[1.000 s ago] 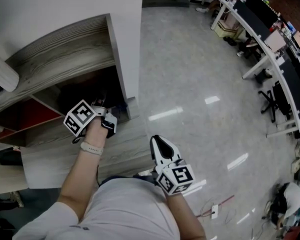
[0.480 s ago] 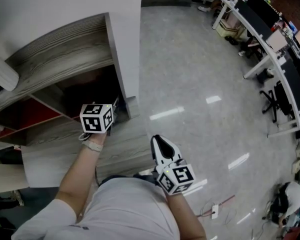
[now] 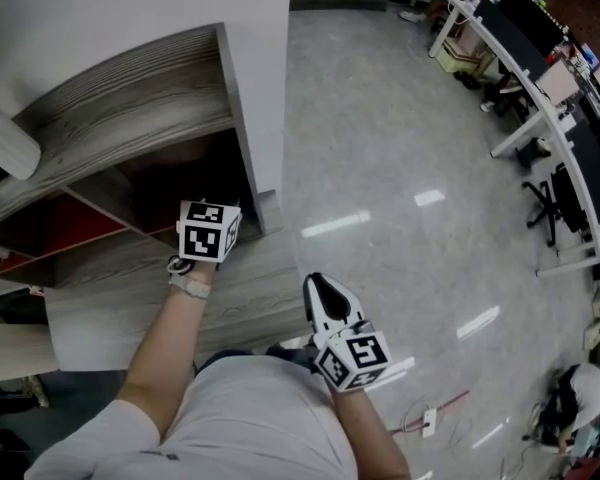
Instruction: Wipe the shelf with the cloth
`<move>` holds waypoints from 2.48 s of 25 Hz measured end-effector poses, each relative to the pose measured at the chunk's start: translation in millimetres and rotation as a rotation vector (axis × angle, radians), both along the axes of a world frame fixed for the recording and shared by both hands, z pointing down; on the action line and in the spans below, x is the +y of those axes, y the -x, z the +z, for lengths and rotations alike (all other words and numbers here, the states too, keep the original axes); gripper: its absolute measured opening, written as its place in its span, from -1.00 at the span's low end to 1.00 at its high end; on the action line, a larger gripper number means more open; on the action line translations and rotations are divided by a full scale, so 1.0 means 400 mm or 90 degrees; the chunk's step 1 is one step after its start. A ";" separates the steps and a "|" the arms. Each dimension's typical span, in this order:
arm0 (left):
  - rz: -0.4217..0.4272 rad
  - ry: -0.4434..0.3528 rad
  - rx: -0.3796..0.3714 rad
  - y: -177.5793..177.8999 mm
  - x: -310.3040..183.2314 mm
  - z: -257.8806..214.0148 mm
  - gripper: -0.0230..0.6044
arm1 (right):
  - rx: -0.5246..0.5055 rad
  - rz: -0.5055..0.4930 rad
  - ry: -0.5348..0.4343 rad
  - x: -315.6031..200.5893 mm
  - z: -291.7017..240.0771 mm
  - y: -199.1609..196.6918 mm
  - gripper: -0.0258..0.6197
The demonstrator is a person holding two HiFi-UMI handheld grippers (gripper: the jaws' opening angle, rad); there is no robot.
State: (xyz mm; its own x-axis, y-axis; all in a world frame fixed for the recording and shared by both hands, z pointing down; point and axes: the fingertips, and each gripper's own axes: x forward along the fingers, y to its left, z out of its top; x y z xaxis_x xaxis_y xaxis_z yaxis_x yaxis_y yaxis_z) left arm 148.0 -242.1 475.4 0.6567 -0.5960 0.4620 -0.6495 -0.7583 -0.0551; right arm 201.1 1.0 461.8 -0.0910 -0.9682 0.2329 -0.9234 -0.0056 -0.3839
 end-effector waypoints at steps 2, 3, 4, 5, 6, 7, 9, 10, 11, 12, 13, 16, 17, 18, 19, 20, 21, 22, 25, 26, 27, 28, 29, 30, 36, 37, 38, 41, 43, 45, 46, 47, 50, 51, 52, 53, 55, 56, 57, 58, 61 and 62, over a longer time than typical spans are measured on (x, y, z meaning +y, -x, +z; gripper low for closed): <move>-0.006 0.006 0.005 0.002 0.000 -0.002 -0.63 | 0.000 -0.008 0.001 -0.005 -0.001 0.008 -0.80; -0.009 0.010 0.007 0.006 0.000 -0.002 -0.63 | 0.000 -0.012 0.002 -0.009 -0.002 0.014 -0.80; -0.013 0.015 0.008 0.015 0.000 -0.001 -0.64 | 0.000 -0.017 0.002 -0.015 -0.003 0.021 -0.80; -0.020 0.021 0.008 0.028 -0.002 0.001 -0.64 | 0.000 -0.024 0.001 -0.021 -0.003 0.030 -0.80; -0.029 0.025 0.006 0.046 -0.005 0.004 -0.64 | 0.000 -0.030 0.000 -0.029 -0.003 0.040 -0.80; -0.041 0.025 -0.002 0.069 -0.010 0.007 -0.64 | -0.001 -0.037 -0.002 -0.037 -0.002 0.051 -0.80; -0.071 0.005 -0.036 0.130 -0.026 0.011 -0.64 | -0.005 -0.053 -0.003 -0.054 0.002 0.073 -0.80; -0.085 -0.007 -0.051 0.163 -0.033 0.013 -0.64 | -0.007 -0.061 -0.003 -0.063 0.005 0.085 -0.80; -0.096 -0.013 -0.060 0.196 -0.038 0.015 -0.64 | -0.009 -0.071 -0.003 -0.072 0.008 0.098 -0.80; -0.105 -0.016 -0.066 0.224 -0.040 0.017 -0.64 | -0.011 -0.080 -0.003 -0.082 0.011 0.112 -0.80; -0.113 -0.015 -0.069 0.249 -0.041 0.019 -0.64 | -0.013 -0.090 -0.002 -0.092 0.014 0.126 -0.80; -0.134 -0.013 -0.074 0.306 -0.041 0.023 -0.64 | -0.022 -0.122 -0.005 -0.120 0.014 0.173 -0.80; -0.140 -0.012 -0.074 0.320 -0.040 0.024 -0.64 | -0.023 -0.132 -0.006 -0.128 0.012 0.189 -0.80; -0.146 -0.011 -0.075 0.331 -0.038 0.024 -0.64 | -0.024 -0.142 -0.008 -0.135 0.010 0.203 -0.80; -0.152 -0.012 -0.077 0.341 -0.034 0.025 -0.64 | -0.026 -0.151 -0.010 -0.141 0.008 0.215 -0.80; -0.157 -0.015 -0.081 0.349 -0.029 0.027 -0.65 | -0.028 -0.157 -0.011 -0.145 0.008 0.225 -0.80; -0.164 -0.018 -0.086 0.358 -0.024 0.029 -0.65 | -0.030 -0.162 -0.011 -0.149 0.008 0.233 -0.80; -0.173 -0.020 -0.089 0.367 -0.018 0.031 -0.65 | -0.032 -0.166 -0.011 -0.151 0.008 0.239 -0.80; -0.205 -0.018 -0.072 0.388 -0.003 0.026 -0.65 | -0.035 -0.173 -0.012 -0.153 0.012 0.247 -0.80; -0.216 -0.018 -0.065 0.393 0.001 0.025 -0.65 | -0.035 -0.174 -0.013 -0.154 0.013 0.246 -0.80; -0.227 -0.019 -0.060 0.398 0.005 0.025 -0.65 | -0.036 -0.173 -0.013 -0.153 0.014 0.245 -0.80; -0.239 -0.020 -0.055 0.402 0.008 0.025 -0.65 | -0.036 -0.172 -0.013 -0.153 0.014 0.242 -0.80; -0.250 -0.022 -0.049 0.404 0.009 0.026 -0.65 | -0.035 -0.170 -0.014 -0.152 0.014 0.238 -0.80; -0.259 -0.024 -0.046 0.405 0.009 0.027 -0.65 | -0.035 -0.168 -0.014 -0.151 0.014 0.234 -0.80; -0.256 -0.028 -0.068 0.367 -0.019 0.031 -0.65 | -0.036 -0.148 -0.012 -0.132 0.023 0.195 -0.80; -0.254 -0.026 -0.072 0.362 -0.022 0.031 -0.65 | -0.036 -0.144 -0.012 -0.129 0.022 0.187 -0.80; -0.251 -0.023 -0.075 0.357 -0.024 0.030 -0.65 | -0.035 -0.140 -0.013 -0.126 0.022 0.180 -0.80; -0.235 -0.008 -0.071 0.332 -0.027 0.027 -0.65 | -0.035 -0.126 -0.015 -0.115 0.021 0.157 -0.80; -0.220 -0.003 -0.066 0.306 -0.026 0.025 -0.65 | -0.036 -0.115 -0.014 -0.106 0.022 0.143 -0.80; -0.205 0.000 -0.060 0.275 -0.024 0.023 -0.65 | -0.036 -0.105 -0.014 -0.097 0.022 0.132 -0.80; -0.196 0.002 -0.057 0.259 -0.022 0.022 -0.65 | -0.035 -0.100 -0.015 -0.092 0.020 0.127 -0.80; -0.186 0.004 -0.052 0.241 -0.019 0.022 -0.65 | -0.034 -0.096 -0.016 -0.087 0.019 0.120 -0.80; -0.148 0.002 -0.048 0.188 -0.006 0.020 -0.65 | -0.033 -0.079 -0.019 -0.069 0.018 0.099 -0.80; -0.135 -0.002 -0.053 0.175 -0.002 0.020 -0.65 | -0.033 -0.073 -0.018 -0.063 0.020 0.093 -0.80; -0.121 -0.008 -0.061 0.165 0.002 0.020 -0.65 | -0.034 -0.068 -0.016 -0.058 0.022 0.089 -0.80; -0.110 -0.013 -0.070 0.160 0.006 0.021 -0.64 | -0.035 -0.064 -0.015 -0.053 0.025 0.086 -0.80; -0.093 -0.018 -0.086 0.159 0.012 0.023 -0.57 | -0.037 -0.058 -0.013 -0.046 0.029 0.084 -0.80; -0.087 -0.018 -0.088 0.160 0.016 0.024 -0.50 | -0.039 -0.057 -0.012 -0.044 0.031 0.085 -0.80; -0.081 -0.019 -0.087 0.160 0.021 0.023 -0.45 | -0.040 -0.056 -0.012 -0.043 0.032 0.086 -0.80; -0.073 -0.023 -0.085 0.157 0.028 0.020 -0.39 | -0.041 -0.057 -0.012 -0.042 0.033 0.088 -0.80; -0.036 -0.070 -0.080 0.128 0.059 -0.005 -0.18 | -0.043 -0.059 -0.011 -0.043 0.032 0.098 -0.80; -0.019 -0.096 -0.091 0.113 0.070 -0.012 -0.16 | -0.044 -0.061 -0.010 -0.044 0.032 0.101 -0.80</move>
State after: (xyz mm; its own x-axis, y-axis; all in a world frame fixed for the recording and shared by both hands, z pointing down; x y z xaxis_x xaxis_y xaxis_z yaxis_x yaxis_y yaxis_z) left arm 102.7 -214.0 470.7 0.5720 -0.6835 0.4535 -0.6484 -0.7154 -0.2604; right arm 160.7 -16.7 474.5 -0.1980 -0.9580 0.2073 -0.8908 0.0877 -0.4459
